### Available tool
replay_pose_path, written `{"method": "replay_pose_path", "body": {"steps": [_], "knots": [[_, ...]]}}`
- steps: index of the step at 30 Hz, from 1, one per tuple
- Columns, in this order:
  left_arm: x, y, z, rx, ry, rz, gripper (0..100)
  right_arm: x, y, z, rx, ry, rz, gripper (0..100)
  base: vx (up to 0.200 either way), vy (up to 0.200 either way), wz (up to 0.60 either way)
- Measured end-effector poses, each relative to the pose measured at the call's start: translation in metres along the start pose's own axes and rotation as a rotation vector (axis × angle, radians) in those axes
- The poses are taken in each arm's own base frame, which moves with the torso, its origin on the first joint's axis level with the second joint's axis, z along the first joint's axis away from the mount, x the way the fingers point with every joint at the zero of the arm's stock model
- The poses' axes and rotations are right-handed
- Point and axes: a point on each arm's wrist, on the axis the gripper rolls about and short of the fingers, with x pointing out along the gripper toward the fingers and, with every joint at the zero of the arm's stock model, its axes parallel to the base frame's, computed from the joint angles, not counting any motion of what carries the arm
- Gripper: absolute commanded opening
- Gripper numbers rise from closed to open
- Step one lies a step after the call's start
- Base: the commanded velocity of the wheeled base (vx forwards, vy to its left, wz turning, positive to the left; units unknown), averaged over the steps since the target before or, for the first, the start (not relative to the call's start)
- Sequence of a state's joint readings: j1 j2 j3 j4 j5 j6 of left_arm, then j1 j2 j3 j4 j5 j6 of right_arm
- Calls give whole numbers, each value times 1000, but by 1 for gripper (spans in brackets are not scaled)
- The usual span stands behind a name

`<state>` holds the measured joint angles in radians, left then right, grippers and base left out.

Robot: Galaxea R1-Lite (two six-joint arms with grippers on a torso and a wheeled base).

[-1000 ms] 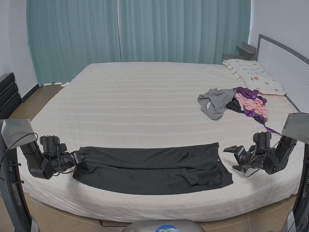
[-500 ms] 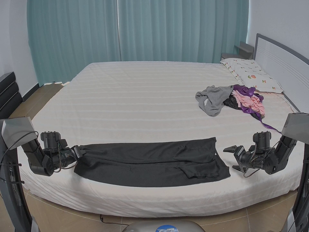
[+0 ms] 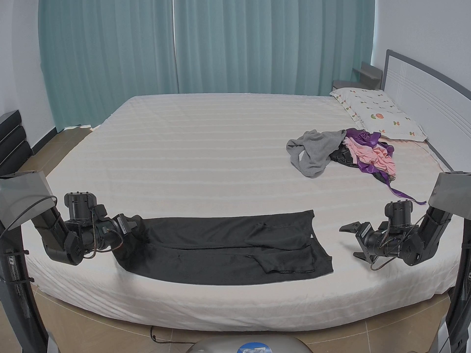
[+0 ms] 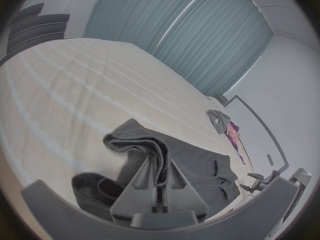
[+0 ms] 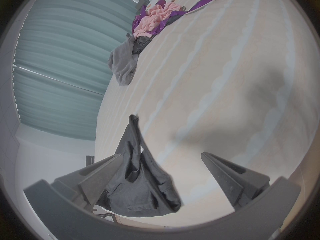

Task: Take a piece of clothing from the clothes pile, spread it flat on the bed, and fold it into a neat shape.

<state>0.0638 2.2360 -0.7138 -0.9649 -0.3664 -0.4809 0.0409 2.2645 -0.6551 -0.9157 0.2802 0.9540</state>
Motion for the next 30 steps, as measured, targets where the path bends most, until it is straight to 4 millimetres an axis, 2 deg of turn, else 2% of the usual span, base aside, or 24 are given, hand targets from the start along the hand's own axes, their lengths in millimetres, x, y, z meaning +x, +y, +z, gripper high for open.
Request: {"method": "replay_pose_path", "body": {"steps": [12, 30], "knots": [[4, -43, -2, 7, 83, -8, 0, 0, 0, 0, -1, 0, 0, 100, 0, -200, 0], [25, -108, -1, 8, 218, -60, 0, 0, 0, 0, -1, 0, -2, 100, 0, -189, 0]]}}
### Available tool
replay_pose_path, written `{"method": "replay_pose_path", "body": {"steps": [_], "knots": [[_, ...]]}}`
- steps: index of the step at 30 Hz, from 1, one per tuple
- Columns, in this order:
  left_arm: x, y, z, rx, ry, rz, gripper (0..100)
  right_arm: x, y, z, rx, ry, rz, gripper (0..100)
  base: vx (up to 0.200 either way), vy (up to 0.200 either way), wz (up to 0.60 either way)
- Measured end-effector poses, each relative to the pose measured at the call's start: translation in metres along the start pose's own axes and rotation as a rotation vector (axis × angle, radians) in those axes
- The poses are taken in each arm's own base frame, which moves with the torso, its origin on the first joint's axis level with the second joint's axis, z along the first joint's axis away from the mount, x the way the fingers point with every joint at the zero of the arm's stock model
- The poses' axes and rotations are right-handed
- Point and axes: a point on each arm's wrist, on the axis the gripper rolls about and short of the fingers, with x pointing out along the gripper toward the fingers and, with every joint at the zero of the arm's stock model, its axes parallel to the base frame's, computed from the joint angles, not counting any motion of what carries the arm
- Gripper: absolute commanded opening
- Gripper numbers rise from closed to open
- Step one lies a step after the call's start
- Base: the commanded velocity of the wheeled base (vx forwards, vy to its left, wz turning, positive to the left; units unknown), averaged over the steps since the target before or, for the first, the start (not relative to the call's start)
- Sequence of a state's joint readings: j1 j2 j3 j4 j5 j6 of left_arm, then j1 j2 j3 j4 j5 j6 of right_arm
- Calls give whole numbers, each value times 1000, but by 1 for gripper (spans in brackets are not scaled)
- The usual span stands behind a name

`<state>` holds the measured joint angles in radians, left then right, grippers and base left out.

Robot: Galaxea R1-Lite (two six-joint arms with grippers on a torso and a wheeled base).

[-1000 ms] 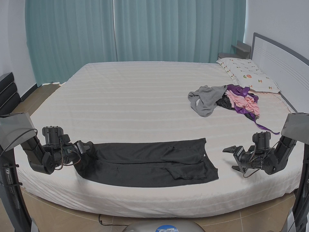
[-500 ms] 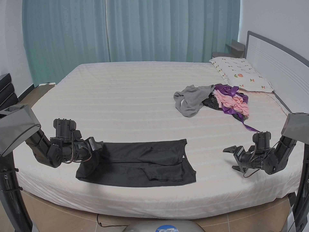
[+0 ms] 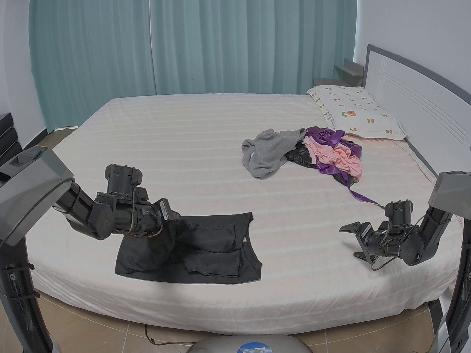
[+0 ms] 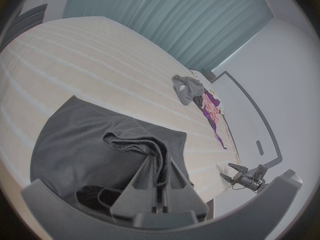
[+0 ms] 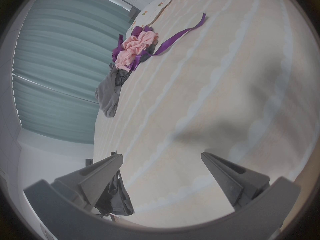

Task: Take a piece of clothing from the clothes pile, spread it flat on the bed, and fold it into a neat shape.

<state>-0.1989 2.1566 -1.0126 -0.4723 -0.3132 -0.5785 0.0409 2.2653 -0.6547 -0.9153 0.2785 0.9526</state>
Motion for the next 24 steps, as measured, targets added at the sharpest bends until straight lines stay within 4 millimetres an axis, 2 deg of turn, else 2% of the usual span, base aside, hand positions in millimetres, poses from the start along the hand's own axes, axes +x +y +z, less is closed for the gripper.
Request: {"method": "replay_pose_path", "body": {"steps": [6, 11, 16, 17, 24], "knots": [[14, -19, 3, 26, -15, 22, 0, 0, 0, 0, 0, 0, 0, 100, 0, 0, 0], [31, -36, -8, 57, -7, 30, 0, 0, 0, 0, -1, 0, 0, 100, 0, 0, 0], [44, -46, -15, 17, -12, 37, 0, 0, 0, 0, -2, 1, 1, 100, 0, 0, 0], [46, -48, -17, 15, -7, 35, 100, 0, 0, -1, -2, 1, 0, 100, 0, 0, 0], [52, -51, -21, 6, 2, 34, 100, 0, 0, -1, -2, 1, -1, 100, 0, 0, 0]]}}
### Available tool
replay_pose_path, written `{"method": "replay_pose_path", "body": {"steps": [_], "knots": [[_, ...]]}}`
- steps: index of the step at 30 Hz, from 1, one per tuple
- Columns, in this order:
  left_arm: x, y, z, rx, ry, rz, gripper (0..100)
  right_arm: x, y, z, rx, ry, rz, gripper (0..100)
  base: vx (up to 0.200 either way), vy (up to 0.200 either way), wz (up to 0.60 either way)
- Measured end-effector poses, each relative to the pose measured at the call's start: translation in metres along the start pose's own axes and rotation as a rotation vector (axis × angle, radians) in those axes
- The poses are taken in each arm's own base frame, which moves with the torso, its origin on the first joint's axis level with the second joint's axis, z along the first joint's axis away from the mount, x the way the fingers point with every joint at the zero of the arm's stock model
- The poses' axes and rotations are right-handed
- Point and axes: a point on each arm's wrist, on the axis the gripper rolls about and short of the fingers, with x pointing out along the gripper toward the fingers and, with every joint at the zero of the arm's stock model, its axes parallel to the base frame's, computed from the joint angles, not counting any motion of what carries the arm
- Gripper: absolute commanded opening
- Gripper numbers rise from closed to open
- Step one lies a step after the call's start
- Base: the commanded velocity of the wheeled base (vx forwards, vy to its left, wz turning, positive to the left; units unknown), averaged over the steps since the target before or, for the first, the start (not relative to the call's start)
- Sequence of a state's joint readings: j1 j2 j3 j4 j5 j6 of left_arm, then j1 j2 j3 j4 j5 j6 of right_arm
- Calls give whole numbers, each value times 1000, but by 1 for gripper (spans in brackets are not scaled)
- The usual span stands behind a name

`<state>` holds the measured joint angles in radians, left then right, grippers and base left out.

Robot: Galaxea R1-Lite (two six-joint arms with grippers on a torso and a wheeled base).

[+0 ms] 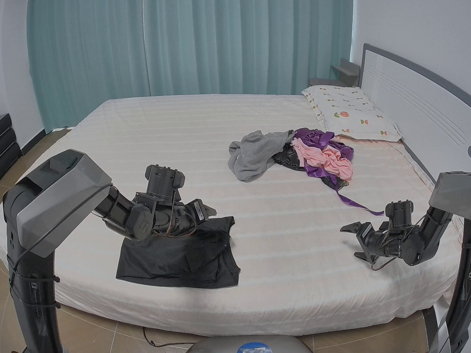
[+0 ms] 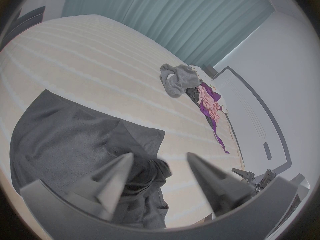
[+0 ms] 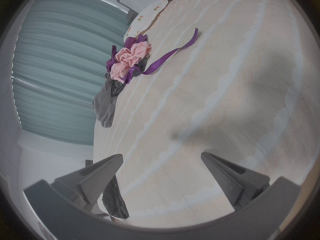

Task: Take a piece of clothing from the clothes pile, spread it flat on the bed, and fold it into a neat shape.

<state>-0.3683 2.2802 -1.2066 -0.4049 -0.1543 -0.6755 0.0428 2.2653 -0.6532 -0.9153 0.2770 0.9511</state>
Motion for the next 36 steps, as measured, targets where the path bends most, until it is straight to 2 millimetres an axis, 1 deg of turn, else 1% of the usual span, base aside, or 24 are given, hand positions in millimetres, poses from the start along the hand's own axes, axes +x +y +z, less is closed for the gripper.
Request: {"method": "replay_pose_path", "body": {"steps": [5, 8, 11, 15, 20, 25, 31, 36], "knots": [[-2, -7, 1, -76, -5, -16, 100, 0, 0, 0, 0, 0, 0, 100, 0, 0, 0], [-11, -15, 6, -106, -25, -37, 100, 0, 0, 0, 0, 0, 0, 100, 0, 0, 0], [-21, -15, 8, -119, -29, -35, 100, 0, 0, 0, 0, -1, 1, 100, 0, 0, 0], [-32, -1, 11, -152, -31, -8, 100, 2, 4, -2, -9, 3, 4, 100, 0, 0, 0], [-45, 23, 15, -255, -33, 25, 100, 3, 19, -19, -54, 14, 10, 100, 0, 0, 0], [-57, 49, 13, -352, 6, 14, 100, 3, 37, -45, -116, 35, 4, 100, 0, 200, 0], [-76, 69, 5, -423, 4, -47, 100, 3, 55, -71, -219, 77, -81, 100, 0, 200, 0], [-90, 85, -2, -483, -21, -103, 100, 6, 87, -96, -330, 109, -75, 100, 0, 200, 0]]}}
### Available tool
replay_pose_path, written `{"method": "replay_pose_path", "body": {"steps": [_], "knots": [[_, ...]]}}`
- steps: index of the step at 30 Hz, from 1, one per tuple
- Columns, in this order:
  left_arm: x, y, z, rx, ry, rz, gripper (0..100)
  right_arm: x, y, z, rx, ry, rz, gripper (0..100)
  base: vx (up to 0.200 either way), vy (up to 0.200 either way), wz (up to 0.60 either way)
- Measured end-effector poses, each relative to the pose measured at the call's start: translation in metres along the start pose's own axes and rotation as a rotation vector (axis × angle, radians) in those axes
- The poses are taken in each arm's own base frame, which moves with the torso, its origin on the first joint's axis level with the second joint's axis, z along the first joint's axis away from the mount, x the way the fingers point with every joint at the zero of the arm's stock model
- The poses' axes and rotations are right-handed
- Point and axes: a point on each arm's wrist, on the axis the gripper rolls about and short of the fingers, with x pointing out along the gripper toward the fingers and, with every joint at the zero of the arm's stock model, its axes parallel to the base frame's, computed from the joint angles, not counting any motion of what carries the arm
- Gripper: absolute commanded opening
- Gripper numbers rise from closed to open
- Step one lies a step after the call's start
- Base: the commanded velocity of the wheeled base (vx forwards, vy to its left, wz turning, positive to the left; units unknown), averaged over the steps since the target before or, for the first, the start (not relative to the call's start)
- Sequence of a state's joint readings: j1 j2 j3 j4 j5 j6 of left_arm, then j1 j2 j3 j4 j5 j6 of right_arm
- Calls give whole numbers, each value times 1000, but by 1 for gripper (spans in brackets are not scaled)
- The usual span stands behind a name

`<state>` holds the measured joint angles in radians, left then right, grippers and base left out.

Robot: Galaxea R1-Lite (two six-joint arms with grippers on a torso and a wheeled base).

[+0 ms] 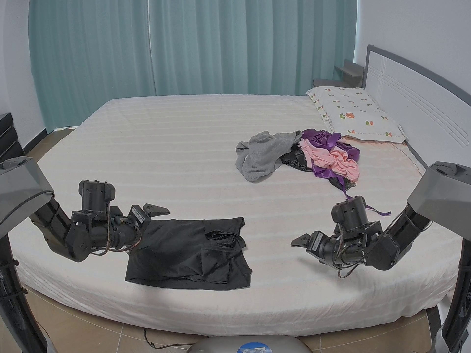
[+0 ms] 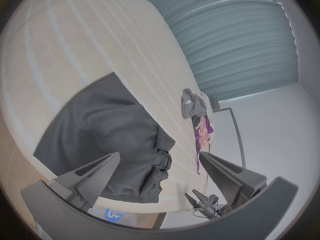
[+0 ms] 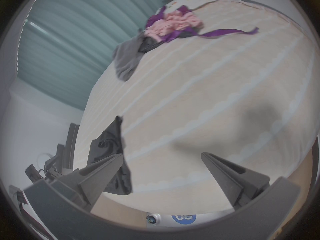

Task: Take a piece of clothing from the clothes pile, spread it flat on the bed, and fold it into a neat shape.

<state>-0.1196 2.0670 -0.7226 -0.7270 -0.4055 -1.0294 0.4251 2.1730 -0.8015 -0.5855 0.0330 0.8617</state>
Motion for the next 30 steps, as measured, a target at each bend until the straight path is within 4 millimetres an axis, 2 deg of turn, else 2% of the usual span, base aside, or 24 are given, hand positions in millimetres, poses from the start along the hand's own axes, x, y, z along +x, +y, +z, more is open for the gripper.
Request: {"method": "replay_pose_path", "body": {"steps": [5, 9, 20, 30], "knots": [[-12, 19, 5, -27, -37, -36, 100, 2, 35, -14, -112, 14, -6, 100, 0, 200, 0], [-17, 32, 12, -59, -55, -23, 100, 4, 52, -22, -183, -5, -12, 100, 0, 200, 0], [-17, 40, 14, -80, -49, -10, 100, 8, 79, -32, -246, 9, -41, 100, 0, 200, 0], [-17, 41, 13, -78, -47, -6, 100, 23, 89, -29, -272, -3, -177, 100, 0, 0, 0]]}}
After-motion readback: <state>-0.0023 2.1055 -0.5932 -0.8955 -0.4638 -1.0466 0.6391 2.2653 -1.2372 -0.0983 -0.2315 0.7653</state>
